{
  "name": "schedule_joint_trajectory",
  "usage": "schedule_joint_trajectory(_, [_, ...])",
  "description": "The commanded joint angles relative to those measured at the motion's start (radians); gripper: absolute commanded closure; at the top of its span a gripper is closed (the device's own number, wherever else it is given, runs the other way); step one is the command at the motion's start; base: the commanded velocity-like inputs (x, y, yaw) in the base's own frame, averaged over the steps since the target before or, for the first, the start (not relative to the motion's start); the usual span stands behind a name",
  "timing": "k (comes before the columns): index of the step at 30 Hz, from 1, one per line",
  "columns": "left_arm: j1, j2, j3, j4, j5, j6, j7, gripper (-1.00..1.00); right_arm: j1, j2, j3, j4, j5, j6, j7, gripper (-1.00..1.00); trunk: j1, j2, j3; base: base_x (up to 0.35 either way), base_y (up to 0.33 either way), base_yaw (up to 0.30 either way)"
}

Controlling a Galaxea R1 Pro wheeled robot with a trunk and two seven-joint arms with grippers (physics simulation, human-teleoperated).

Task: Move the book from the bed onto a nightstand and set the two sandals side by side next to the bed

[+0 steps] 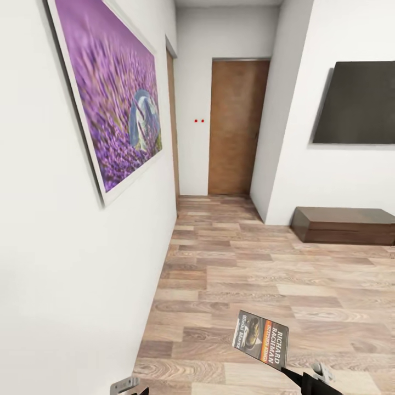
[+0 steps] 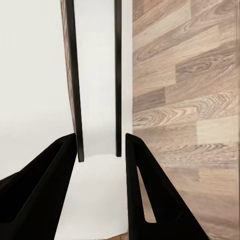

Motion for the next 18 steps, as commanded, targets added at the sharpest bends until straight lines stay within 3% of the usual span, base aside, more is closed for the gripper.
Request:
schedule_joint_trajectory(1, [-0.001, 0.0, 0.001, 0.001, 0.01, -0.001, -0.007, -1.0, -0.001, 0.0, -0.008, 0.0, -0.001, 0.011, 0.004, 1.0, 0.001, -0.001, -0.002, 0.099, 0.002, -0.242])
schedule_joint_trajectory(9, [-0.001, 0.0, 0.001, 0.001, 0.01, -0.001, -0.007, -1.0, -0.001, 0.001, -0.008, 0.0, -0.001, 0.01, 0.004, 1.0, 0.001, -0.001, -0.002, 0.029, 0.0, -0.193])
schedule_joint_trajectory(18, [-0.001, 0.0, 0.001, 0.001, 0.01, -0.001, -0.007, -1.0, -0.001, 0.0, -0.008, 0.0, -0.001, 0.011, 0.004, 1.0, 0.001, -0.001, -0.002, 0.034, 0.0, -0.033])
